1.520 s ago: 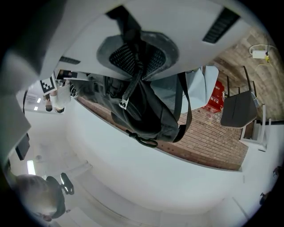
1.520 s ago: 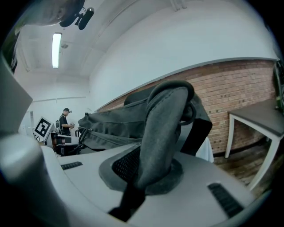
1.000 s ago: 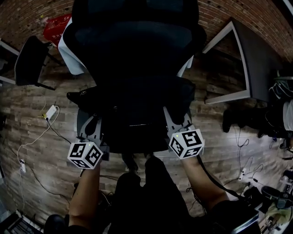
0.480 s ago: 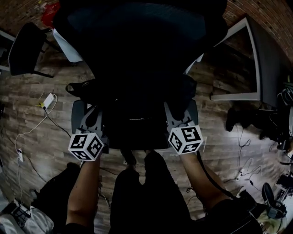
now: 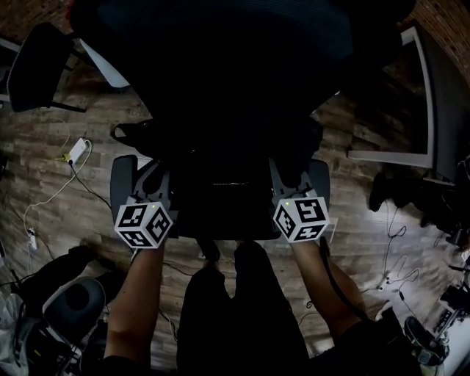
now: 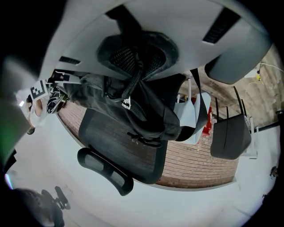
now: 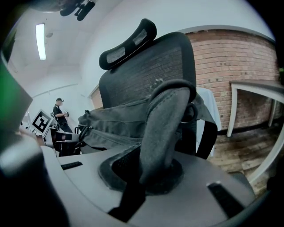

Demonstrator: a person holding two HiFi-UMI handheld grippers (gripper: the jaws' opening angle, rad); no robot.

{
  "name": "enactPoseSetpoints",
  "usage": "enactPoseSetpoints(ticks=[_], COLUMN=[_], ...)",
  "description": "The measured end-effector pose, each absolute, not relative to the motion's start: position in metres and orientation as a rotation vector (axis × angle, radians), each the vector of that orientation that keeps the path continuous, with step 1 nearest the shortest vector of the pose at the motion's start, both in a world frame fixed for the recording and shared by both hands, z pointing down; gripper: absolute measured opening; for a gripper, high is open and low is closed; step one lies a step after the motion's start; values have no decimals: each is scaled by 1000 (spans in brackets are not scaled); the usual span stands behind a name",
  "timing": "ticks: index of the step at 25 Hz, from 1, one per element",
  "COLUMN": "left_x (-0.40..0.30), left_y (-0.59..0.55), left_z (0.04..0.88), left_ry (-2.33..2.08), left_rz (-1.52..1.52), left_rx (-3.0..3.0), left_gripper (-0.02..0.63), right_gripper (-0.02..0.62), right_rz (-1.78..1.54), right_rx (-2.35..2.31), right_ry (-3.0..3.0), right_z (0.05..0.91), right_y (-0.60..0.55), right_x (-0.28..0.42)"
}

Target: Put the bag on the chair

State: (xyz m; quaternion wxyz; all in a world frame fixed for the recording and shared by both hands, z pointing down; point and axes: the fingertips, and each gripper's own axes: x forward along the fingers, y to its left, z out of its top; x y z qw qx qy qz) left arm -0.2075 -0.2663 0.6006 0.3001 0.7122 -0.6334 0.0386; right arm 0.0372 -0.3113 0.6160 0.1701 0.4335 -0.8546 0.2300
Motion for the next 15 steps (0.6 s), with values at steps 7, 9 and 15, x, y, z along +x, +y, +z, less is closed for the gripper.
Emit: enactPoseSetpoints(ticks=[7, 9, 15], left_x=[-215, -216, -214], left_y=[-270, -268, -272], left_z=[632, 642, 671], left_ry=[-1675, -1673, -1657], left_rz=[127, 134, 165], left_rx=[1858, 1850, 1846], left_gripper=[26, 26, 26], right_gripper=[34, 34, 35], right_rz=[665, 663, 669], right_rx=[1232, 1233, 1249], right_ry=[-2399, -2389, -2355], right_z=[648, 657, 686], right_y=[-315, -314, -315], right_x=[30, 28, 32])
